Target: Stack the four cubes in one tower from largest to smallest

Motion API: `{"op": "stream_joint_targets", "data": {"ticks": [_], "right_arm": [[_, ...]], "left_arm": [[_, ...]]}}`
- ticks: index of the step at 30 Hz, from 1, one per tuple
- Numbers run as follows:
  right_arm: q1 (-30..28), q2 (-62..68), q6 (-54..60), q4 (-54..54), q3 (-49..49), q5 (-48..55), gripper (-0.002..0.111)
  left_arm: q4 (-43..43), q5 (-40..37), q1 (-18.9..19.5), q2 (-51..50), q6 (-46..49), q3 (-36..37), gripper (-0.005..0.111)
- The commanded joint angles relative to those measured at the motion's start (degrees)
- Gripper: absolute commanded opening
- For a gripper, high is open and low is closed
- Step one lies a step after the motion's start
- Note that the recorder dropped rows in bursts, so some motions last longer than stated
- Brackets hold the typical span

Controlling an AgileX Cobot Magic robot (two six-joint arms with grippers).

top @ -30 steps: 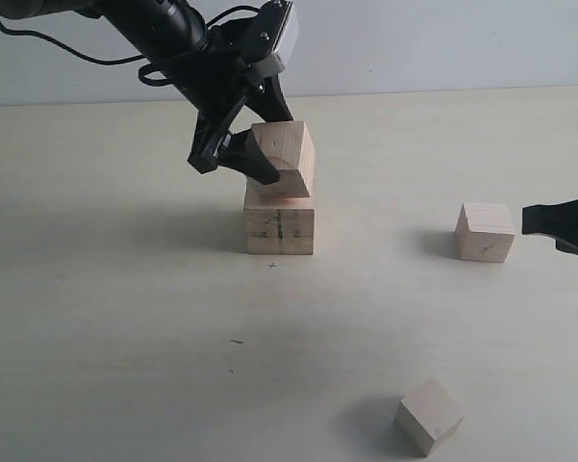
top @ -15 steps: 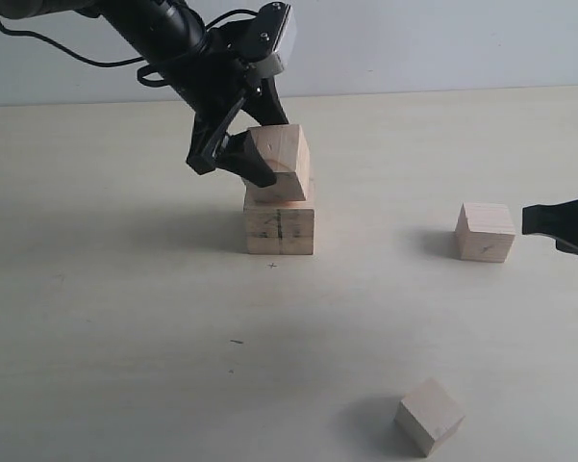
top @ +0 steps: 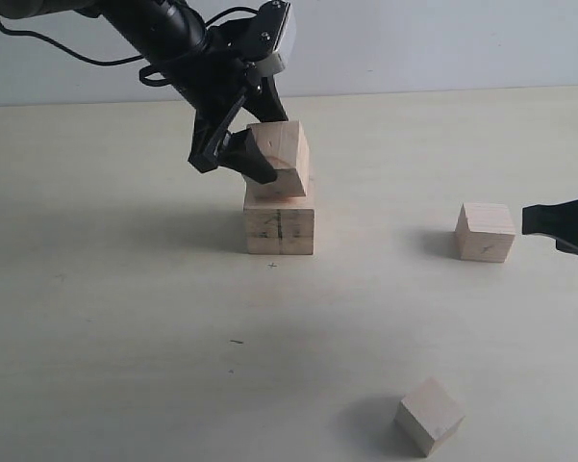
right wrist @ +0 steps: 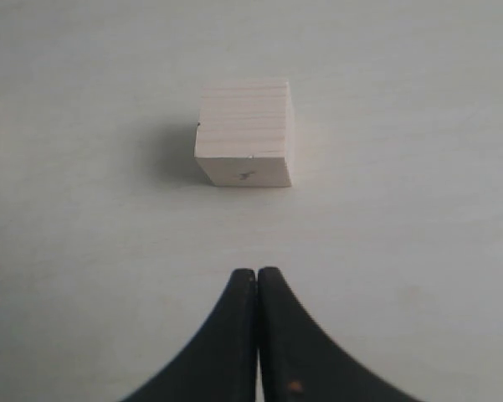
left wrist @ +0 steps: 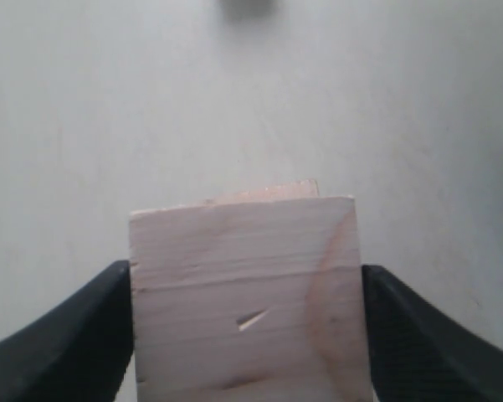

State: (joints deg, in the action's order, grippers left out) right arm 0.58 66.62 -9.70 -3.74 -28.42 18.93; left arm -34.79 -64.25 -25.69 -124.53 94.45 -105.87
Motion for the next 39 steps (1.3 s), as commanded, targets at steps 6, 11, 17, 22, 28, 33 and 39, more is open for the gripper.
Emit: {"op": "stream_joint_targets", "data": {"ticks": [6, 11, 17, 22, 28, 33, 39], "right_arm": [[0.1, 0.2, 0.6, 0.1, 0.1, -0.2, 0.000], [0.1, 0.2, 0.6, 0.1, 0.1, -0.2, 0.000], [0.1, 0.2, 0.6, 0.1, 0.1, -0.2, 0.000], [0.1, 0.2, 0.6, 0.1, 0.1, -0.2, 0.000], [0.1, 0.2, 0.6, 0.1, 0.1, 0.0, 0.000], [0.1, 0.2, 0.5, 0.1, 0.1, 1.1, 0.000], [0.1, 0.2, 0.5, 0.1, 0.1, 1.1, 0.000]], "left_arm": [[-0.2, -3.0, -0.1, -0.1, -0.5, -0.4, 0.019], [-0.2, -2.1, -0.1, -0.1, -0.5, -0.4, 0.033], [-0.4, -0.8, -0.1, -0.1, -0.5, -0.4, 0.040], [-1.8, -0.8, -0.1, -0.1, -0.4, -0.4, 0.040], [-5.9, -0.8, -0.1, -0.1, -0.4, -0.4, 0.053], [-6.1, 0.0, -0.1, -0.1, -0.5, 0.4, 0.069], [-5.8, 0.2, 0.1, -0.1, -0.6, 0.4, 0.069]]}}
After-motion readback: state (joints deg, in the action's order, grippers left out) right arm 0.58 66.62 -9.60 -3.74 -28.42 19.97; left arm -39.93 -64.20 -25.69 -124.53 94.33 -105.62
